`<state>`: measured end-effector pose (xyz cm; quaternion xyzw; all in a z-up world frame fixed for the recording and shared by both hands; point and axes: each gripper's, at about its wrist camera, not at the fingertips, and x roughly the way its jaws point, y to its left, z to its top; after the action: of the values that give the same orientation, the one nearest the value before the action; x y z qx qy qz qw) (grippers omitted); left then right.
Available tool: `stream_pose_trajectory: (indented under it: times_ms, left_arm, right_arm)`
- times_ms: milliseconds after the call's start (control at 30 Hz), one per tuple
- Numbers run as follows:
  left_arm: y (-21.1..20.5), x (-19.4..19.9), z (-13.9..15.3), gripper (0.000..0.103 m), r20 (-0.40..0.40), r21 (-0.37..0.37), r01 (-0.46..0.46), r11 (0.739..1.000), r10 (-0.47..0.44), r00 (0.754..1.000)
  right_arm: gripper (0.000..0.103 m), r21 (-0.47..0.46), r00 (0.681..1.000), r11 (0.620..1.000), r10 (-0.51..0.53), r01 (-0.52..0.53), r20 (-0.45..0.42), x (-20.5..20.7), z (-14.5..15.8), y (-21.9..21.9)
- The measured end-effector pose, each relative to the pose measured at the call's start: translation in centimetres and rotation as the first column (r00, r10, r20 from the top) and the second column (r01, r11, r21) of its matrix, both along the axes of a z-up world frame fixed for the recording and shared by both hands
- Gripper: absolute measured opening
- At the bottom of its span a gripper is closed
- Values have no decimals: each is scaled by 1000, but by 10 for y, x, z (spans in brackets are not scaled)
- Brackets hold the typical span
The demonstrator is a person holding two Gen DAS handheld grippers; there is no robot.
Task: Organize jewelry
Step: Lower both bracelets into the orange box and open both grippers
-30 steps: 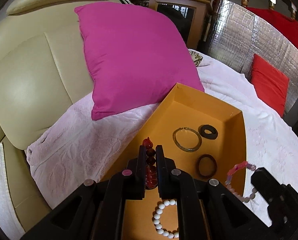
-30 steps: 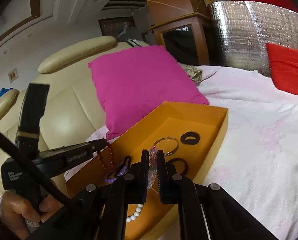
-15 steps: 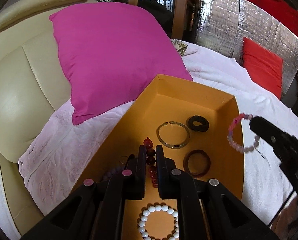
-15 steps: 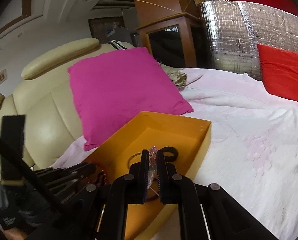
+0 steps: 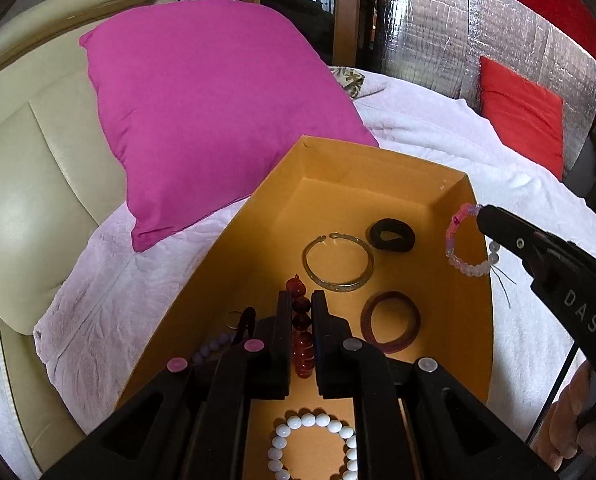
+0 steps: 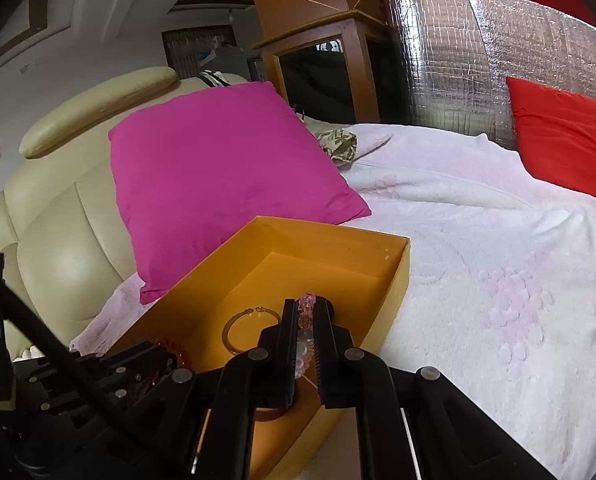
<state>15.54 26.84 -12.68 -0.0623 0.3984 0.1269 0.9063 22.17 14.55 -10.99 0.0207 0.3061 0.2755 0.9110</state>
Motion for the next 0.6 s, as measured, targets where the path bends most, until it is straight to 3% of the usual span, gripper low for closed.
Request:
stream_pose_trajectory:
  times_ms: [600]
  left_arm:
    - [-9,12,-13,9,-52,21,26,999,-25,998]
  right_arm:
    - [9,6,999,1000,-13,13,-33,17,-12,-3]
